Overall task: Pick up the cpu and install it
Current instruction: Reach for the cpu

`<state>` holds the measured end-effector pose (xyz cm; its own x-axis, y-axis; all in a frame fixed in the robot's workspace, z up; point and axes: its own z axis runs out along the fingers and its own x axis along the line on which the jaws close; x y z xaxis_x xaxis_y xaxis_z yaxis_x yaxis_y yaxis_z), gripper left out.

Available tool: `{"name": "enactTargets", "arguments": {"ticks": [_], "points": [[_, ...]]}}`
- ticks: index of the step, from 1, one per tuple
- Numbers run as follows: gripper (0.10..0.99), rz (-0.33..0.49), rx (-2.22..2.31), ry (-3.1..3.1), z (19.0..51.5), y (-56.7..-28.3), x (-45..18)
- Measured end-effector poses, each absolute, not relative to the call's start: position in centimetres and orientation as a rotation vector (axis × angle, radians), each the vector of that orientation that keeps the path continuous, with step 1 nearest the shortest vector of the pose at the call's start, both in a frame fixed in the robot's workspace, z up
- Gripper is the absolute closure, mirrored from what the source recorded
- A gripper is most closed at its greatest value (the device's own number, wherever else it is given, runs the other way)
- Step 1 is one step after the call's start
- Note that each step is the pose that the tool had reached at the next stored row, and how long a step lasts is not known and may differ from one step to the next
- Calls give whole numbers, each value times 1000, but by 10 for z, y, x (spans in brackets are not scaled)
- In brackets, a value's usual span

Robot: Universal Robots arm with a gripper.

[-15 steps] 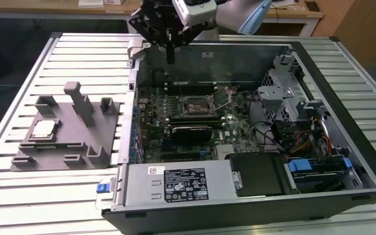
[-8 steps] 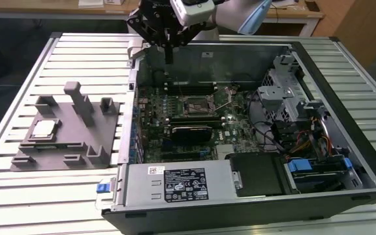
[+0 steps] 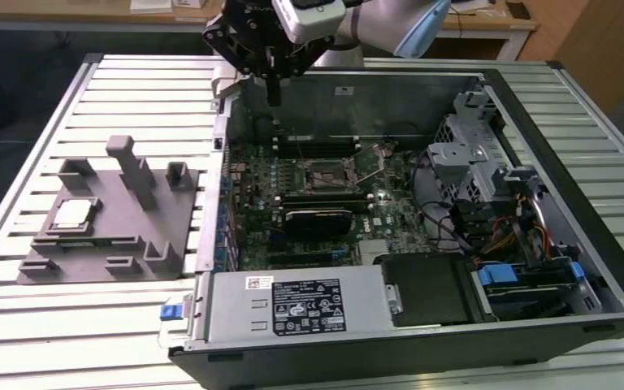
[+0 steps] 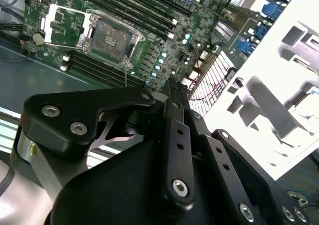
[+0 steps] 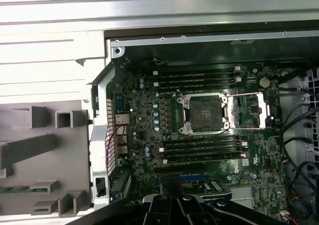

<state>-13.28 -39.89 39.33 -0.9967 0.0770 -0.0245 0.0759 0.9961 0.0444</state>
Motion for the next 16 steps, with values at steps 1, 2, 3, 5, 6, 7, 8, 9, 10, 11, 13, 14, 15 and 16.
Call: {"name": "enactTargets", "arguments": {"ticks": [1,2,3,5,6,7,8,9,10,11,13,14,15,16], "points": [[980,68,119,3112,393,-399,-134],[980,68,120,3112,393,-399,-135],[980,68,120,3112,393,-399,-136],[980,68,120,3112,393,-399,-138],[980,68,120,3112,393,-399,-139],[980,68,120,3112,393,-399,-140],[980,68,120,3112,393,-399,-141],[980,68,121,3112,393,-399,-142],[980,68,121,3112,393,-399,-143],[980,68,121,3112,393,-399,-144],[980,68,121,3112,393,-399,-146],[980,68,121,3112,393,-399,-147],[980,68,121,3112,393,-399,-148],[980,68,122,3112,393,-399,-149]]}}
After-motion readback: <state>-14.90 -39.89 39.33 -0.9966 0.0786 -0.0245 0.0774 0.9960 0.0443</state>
